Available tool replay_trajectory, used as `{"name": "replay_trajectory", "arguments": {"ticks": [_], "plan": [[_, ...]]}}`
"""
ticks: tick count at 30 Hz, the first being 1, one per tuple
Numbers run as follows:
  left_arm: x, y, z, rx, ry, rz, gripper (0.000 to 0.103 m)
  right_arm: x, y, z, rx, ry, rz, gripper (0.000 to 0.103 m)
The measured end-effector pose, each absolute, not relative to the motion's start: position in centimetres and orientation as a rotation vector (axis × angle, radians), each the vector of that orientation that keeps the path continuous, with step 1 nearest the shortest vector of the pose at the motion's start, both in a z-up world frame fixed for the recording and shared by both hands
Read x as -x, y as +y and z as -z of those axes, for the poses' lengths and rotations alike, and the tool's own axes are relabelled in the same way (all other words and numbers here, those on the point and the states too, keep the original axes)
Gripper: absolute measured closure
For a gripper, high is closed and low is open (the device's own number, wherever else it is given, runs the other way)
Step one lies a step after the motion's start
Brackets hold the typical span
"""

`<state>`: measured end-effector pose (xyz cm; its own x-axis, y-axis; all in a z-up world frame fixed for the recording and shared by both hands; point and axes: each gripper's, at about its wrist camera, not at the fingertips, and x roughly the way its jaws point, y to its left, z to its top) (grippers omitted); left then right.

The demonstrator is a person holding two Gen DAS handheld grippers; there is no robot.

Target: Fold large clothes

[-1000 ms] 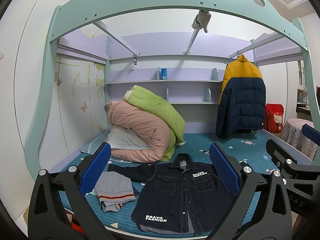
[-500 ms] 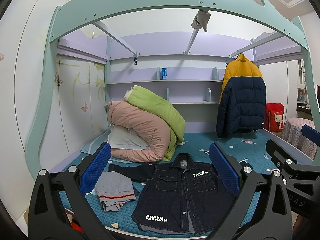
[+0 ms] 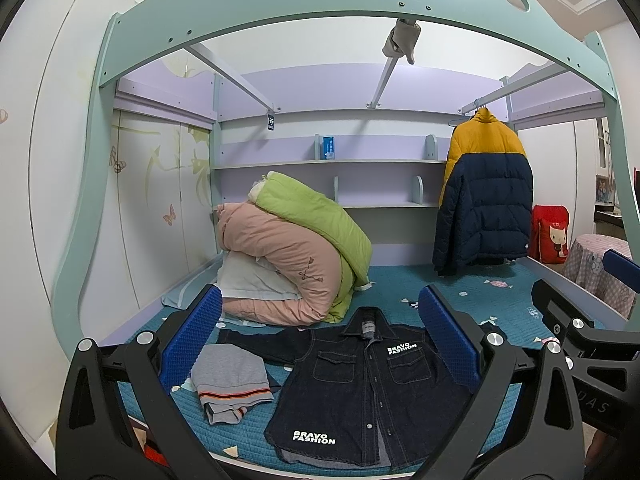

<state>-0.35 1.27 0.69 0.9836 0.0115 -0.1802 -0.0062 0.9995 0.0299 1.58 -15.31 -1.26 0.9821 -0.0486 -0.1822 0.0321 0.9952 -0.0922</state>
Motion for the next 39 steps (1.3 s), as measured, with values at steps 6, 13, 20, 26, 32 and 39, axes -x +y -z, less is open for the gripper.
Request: {"name": "replay_trajectory", "arguments": {"ticks": [6,13,20,26,32,39], "plan": [[0.47,1.83,-1.09,-0.031,0.178,-0.012,0.005,-1.61,-15.34,1.18,0.089,0.185,0.041,0.007],[0.41,2.21,-1.29,-0.032,0.177,-0.013,0.005,-1.37,-15.64,1.58,0.087,0.187,0.039,0.007],[0.48,2.02,-1.20,-0.033,0.176,-0.012,0.005,-1.38,-15.66,1.58,0.086,0.186,0.039,0.007],[0.51,1.94,-1.14,-0.035,0.176,-0.012,0.005,-1.33,-15.59,1.65,0.084,0.189,0.039,0.007],[0.50,1.91,-1.17,-0.035,0.176,-0.012,0.005,-1.26,-15.54,1.73,0.083,0.190,0.039,0.007],[0.42,1.99,-1.19,-0.037,0.177,-0.013,0.005,-1.36,-15.39,1.84,0.081,0.193,0.039,0.007]]}}
